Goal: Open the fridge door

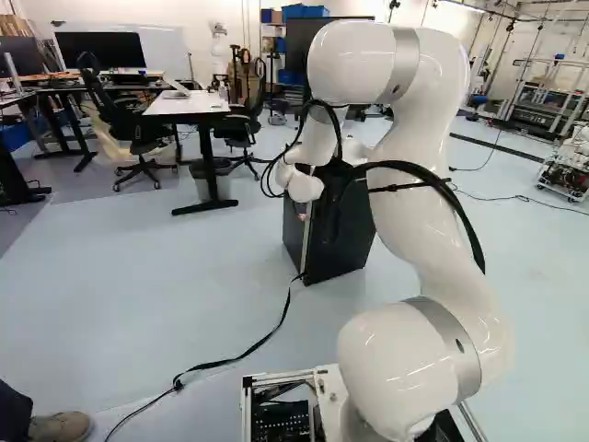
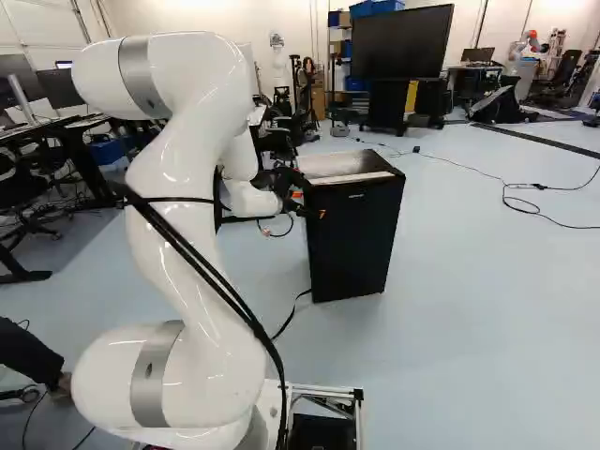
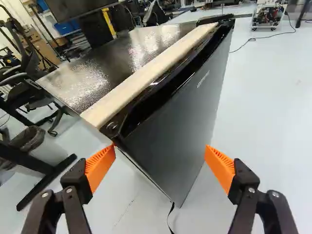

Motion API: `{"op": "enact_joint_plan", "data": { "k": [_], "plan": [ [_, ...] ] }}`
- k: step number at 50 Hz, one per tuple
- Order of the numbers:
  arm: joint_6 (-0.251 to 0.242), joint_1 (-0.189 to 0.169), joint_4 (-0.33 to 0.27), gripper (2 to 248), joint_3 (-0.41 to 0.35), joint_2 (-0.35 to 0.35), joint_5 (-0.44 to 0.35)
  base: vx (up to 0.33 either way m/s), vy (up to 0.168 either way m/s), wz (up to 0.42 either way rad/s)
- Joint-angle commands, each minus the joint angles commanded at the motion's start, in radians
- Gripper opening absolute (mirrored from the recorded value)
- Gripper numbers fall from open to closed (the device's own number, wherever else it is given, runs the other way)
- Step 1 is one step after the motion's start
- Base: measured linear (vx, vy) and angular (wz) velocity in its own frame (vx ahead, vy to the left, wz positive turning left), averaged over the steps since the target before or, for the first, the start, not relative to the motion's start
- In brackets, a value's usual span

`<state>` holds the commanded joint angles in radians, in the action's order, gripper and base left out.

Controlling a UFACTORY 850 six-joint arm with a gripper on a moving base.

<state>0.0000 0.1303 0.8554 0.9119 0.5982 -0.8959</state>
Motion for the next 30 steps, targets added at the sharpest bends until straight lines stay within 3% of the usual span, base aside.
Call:
{"op": "enact_joint_plan", "data": {
  "k": [10, 30],
  "plan": [
    [0.000, 0.000, 0.042, 247, -0.001, -0.001, 0.000, 0.000, 0.000, 0.000],
    [0.000, 0.002, 0.062, 247, 0.000, 0.000, 0.000, 0.000, 0.000, 0.000]
  ]
}}
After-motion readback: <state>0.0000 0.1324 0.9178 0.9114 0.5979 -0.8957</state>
